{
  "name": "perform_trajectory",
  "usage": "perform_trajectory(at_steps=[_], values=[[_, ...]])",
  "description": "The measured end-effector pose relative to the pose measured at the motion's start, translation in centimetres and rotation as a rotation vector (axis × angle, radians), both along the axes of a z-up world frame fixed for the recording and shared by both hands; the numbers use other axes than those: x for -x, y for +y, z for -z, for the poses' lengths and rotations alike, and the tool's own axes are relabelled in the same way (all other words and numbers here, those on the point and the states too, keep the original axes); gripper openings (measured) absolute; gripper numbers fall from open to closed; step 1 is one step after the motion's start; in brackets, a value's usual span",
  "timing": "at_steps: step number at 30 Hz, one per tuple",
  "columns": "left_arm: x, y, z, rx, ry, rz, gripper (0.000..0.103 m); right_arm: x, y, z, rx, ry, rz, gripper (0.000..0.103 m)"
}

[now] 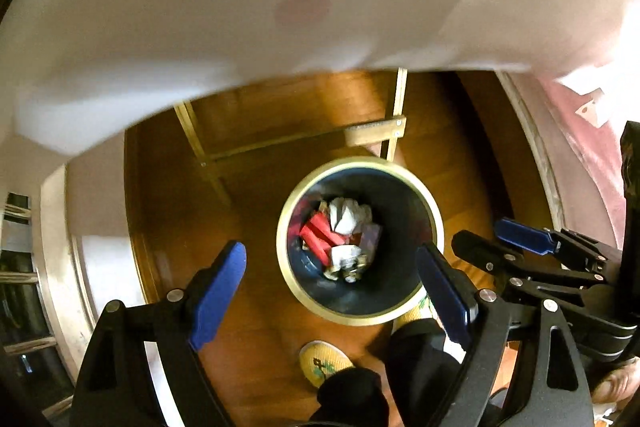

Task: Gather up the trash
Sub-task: 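Move both tools back over the table toward the black card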

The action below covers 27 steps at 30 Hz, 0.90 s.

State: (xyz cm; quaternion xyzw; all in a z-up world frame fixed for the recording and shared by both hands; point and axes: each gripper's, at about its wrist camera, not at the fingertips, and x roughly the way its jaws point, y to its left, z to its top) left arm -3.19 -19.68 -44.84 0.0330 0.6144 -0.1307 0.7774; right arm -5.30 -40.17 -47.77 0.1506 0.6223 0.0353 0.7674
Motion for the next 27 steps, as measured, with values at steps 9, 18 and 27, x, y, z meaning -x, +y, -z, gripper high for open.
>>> perform_trajectory(at_steps=[9,18,27], values=[[0.6,0.1,-7.1,-0.020,-0.029,-0.002,0.088,0.6,-0.5,-5.8,0.007,-0.008,-0.005,0.062],[1.4,1.5,-20.6,-0.016,-0.145,-0.026,0.088,1.2,0.5,-18.0,-0.007,-0.095,-0.013,0.067],[1.6,2.8,-34.7,0.025,-0.317,-0.004,0.088,2.2,0.7,-31.4,0.048,-0.277,-0.009,0.067]])
